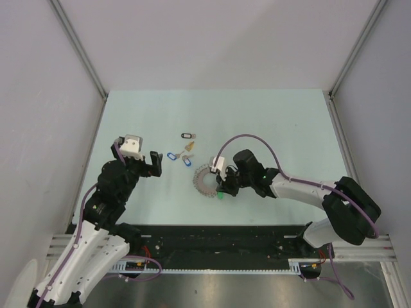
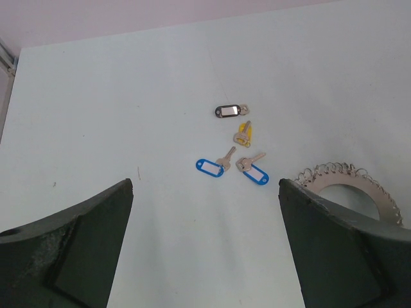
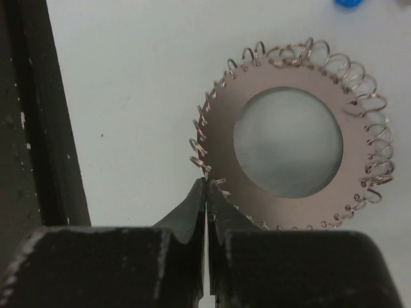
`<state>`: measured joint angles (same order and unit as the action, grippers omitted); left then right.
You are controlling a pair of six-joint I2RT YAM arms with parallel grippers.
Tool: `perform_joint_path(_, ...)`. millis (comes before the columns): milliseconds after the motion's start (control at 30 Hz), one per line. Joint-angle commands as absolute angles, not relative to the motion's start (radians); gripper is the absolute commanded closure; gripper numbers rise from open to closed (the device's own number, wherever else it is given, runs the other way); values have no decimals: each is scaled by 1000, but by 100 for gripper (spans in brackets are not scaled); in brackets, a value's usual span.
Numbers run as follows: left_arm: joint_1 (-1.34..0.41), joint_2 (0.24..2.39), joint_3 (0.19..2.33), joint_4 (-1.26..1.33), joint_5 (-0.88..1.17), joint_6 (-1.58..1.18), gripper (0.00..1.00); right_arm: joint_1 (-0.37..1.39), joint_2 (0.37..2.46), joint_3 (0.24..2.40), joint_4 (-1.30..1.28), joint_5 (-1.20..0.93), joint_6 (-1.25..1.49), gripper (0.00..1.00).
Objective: Put the keys on the keyring
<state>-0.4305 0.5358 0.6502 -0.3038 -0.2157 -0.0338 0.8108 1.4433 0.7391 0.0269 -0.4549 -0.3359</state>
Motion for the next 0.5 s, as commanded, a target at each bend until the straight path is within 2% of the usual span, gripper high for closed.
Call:
perform_joint_path(0, -419, 534, 644, -293, -222, -28, 0, 827, 1430, 718, 26, -472, -267, 100)
perform_joint_path(367, -414, 560, 644, -295, -218, -34, 0, 831, 1508, 716, 8, -495, -219, 100)
perform_joint_path(467, -414, 566, 646, -291, -212, -35, 0, 838, 1477, 716, -36, -491, -187, 85)
